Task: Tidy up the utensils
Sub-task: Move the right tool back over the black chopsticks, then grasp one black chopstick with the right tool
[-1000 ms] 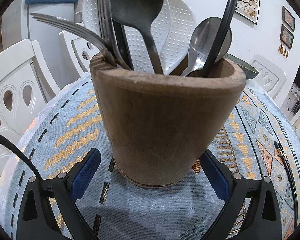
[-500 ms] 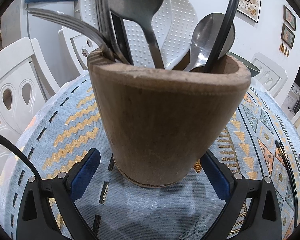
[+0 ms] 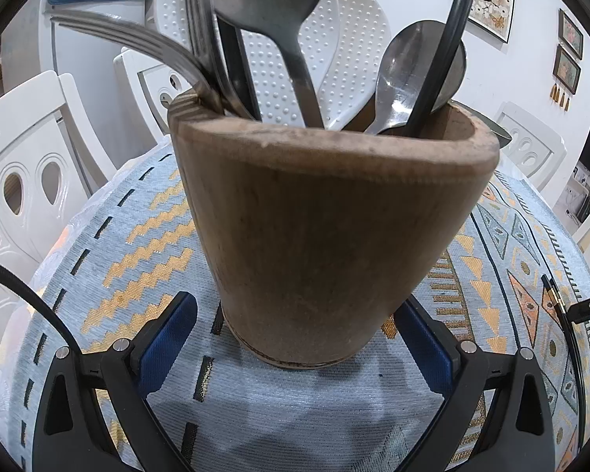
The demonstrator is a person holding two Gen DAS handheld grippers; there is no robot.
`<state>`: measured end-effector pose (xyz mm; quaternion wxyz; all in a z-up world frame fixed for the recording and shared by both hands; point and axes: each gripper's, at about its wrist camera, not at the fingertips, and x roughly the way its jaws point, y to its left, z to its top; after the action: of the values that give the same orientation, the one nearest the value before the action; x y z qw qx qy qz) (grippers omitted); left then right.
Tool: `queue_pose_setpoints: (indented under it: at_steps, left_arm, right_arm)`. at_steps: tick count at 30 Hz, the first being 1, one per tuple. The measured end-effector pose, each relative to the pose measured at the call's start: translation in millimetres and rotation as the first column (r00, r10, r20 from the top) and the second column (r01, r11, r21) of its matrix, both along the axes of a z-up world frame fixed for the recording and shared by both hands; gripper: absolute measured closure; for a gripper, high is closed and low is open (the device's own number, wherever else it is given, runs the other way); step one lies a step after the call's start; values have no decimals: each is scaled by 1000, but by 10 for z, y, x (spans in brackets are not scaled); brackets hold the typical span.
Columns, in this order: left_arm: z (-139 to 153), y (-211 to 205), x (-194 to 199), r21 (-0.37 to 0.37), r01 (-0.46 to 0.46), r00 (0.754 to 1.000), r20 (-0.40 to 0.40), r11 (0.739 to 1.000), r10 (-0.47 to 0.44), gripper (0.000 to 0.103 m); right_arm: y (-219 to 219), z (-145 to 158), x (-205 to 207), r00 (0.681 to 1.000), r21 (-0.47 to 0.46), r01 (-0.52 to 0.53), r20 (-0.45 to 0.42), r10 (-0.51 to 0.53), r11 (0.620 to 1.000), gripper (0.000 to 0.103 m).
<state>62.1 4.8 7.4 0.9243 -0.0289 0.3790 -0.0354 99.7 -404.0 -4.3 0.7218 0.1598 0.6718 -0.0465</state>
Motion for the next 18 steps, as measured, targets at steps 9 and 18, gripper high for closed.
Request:
queue_pose_setpoints:
  at_steps: [9, 18]
  left_arm:
    - [1, 0, 7, 0, 0, 1000, 0, 1000, 0, 2]
    - [-3, -4, 31, -1, 0, 1000, -2, 1000, 0, 2]
  right_arm:
    - [-7, -32, 73, 1000, -4, -17, -10, 17, 1000, 81]
    - [176, -65, 330, 979, -54, -188, -89, 183, 981, 81]
